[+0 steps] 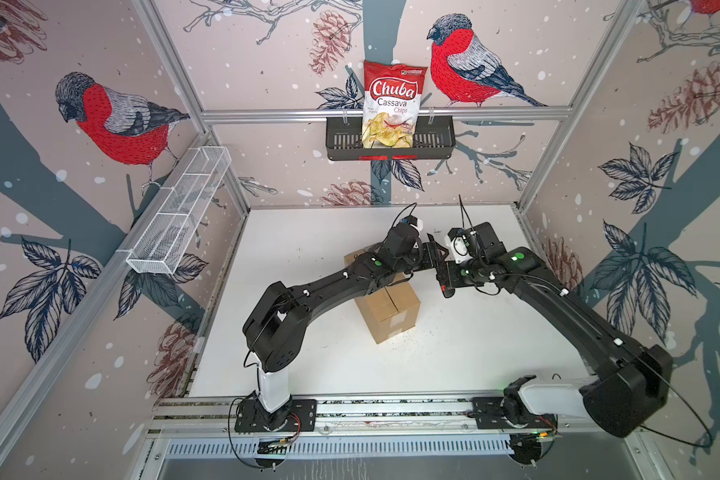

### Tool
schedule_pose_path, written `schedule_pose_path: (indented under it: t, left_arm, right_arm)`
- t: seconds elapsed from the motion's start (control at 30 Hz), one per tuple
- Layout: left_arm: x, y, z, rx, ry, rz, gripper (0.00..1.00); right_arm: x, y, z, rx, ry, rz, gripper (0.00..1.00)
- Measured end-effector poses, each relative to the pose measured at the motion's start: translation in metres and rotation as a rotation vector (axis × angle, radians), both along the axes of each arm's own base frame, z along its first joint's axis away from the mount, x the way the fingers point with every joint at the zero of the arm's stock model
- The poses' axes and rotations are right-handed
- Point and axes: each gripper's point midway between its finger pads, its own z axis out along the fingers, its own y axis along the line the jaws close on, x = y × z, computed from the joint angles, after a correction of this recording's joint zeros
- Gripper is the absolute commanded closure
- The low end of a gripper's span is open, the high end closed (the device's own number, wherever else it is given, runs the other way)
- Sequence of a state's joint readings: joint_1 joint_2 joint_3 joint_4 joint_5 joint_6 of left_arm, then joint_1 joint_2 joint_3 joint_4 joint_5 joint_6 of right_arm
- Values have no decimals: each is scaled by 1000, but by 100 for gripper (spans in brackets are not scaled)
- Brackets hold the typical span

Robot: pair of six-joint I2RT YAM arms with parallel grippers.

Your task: Unpack the express box

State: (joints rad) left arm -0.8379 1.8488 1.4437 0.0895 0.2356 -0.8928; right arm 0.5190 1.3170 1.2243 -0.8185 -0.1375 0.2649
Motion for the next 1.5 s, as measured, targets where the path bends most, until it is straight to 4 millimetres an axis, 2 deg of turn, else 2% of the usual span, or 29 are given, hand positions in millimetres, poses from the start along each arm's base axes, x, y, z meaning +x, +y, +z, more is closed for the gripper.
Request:
schedule_pose_path:
  t: [0.33,0.6,0.77,1.23,1.5]
  left_arm:
    - [2,-6,-2,-25,9,6,72]
    - [0,-8,-4,-57,16,-4,87]
    - [0,-8,-5,-69,22,2,91]
    - [-1,-8,-3,-128,46,17,93]
    - [0,-7,-2,-157,56,28,94]
  right_arm:
    - [-2,6,2,9,-7,16,86]
    - [-1,8,1,26,-2,4,86]
    - [-1,8,1,26,-1,4,85]
    - [1,9,4,36,-23,-1,57]
    - [3,11,6,45,-35,3,54]
